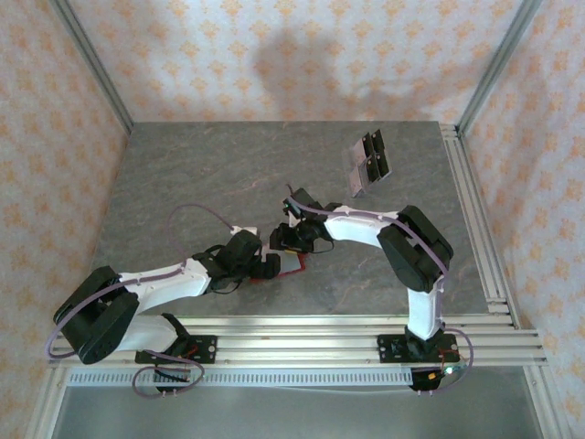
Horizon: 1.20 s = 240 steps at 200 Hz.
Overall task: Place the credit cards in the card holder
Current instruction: Flip over the card slot in the card holder.
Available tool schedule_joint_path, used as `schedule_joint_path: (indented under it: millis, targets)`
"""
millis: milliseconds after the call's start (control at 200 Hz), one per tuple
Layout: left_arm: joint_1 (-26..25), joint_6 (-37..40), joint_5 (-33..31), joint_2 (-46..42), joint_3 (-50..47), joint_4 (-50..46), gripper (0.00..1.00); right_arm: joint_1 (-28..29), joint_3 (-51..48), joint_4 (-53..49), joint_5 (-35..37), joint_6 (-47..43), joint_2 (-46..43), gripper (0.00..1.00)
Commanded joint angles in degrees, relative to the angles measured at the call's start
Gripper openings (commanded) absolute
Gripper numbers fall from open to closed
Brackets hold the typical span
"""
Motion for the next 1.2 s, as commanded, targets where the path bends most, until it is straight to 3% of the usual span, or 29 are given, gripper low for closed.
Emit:
schedule_joint_path:
  millis: [0, 721, 1196]
  targets:
    - [-0.52, 0.93, 0.15, -0.76, -0.25, 1.07, 0.99, 0.81, 1.28, 0.93, -0.85, 1.01, 0.94, 0.47]
    - [-0.90, 0.58, -0.78, 3.03, -0.43, 0.60, 0.94, -1.59, 0.47, 0.43, 2.70, 2.27, -4.30, 0.48]
    - [-0.91, 0.43, -0.80, 2.39, -0.92, 0.75, 0.94, -1.50, -1.76, 2.39, 0.08, 3.36, -3.45, 0.48]
